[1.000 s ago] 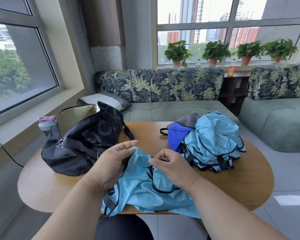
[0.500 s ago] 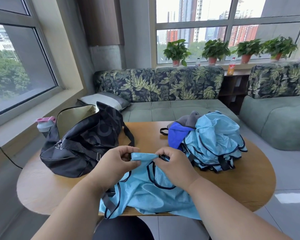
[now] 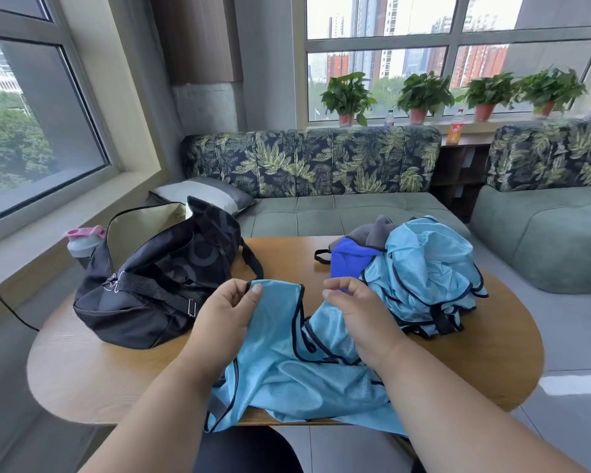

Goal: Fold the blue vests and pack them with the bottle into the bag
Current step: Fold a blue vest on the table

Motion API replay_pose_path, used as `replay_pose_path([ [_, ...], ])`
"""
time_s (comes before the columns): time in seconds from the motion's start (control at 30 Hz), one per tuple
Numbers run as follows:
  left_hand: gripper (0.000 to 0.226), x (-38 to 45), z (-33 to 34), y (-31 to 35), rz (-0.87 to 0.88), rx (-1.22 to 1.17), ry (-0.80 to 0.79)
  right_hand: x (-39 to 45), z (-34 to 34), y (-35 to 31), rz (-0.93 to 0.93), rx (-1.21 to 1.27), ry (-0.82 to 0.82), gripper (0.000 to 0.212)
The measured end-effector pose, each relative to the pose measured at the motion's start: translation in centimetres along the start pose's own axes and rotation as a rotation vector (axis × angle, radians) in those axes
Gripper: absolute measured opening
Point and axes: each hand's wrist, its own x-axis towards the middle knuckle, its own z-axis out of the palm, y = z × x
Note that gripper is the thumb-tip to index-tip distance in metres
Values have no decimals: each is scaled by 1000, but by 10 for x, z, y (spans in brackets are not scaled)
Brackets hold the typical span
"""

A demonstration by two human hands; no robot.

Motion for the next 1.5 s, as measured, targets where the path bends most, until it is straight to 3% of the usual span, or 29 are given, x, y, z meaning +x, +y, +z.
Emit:
replay_pose_path([
  [0.17,31,0,10,-10,-74,-59,130,7,0,0,70,164,89,16],
  [0.33,42,-4,23,-9,-88,-137,105,8,8,6,32,155,181,15],
  [0.77,11,-24,48,-3,-131,-244,-25,-11,26,8,137,311,-71,12],
  [0.87,16,-24,47,-4,-131,-225,-38,-13,25,3,180,362,-152,29],
  [1.13,25,-23,42,-7,-150,-301,-32,-11,20,5,198,294,-377,46],
  [1.27,13,-20,38,-11,-154,-220,35,-9,18,5,206,310,-464,46],
  [1.37,14,-15,32,-10,-153,-197,60,-5,15,8,168,248,-376,42],
  [1.43,11,-12,25,-5,-124,-228,46,1,11,13,119,31,-267,37],
  [1.5,9,-8,18,5,-89,-298,0,4,6,18,119,-115,-293,34],
])
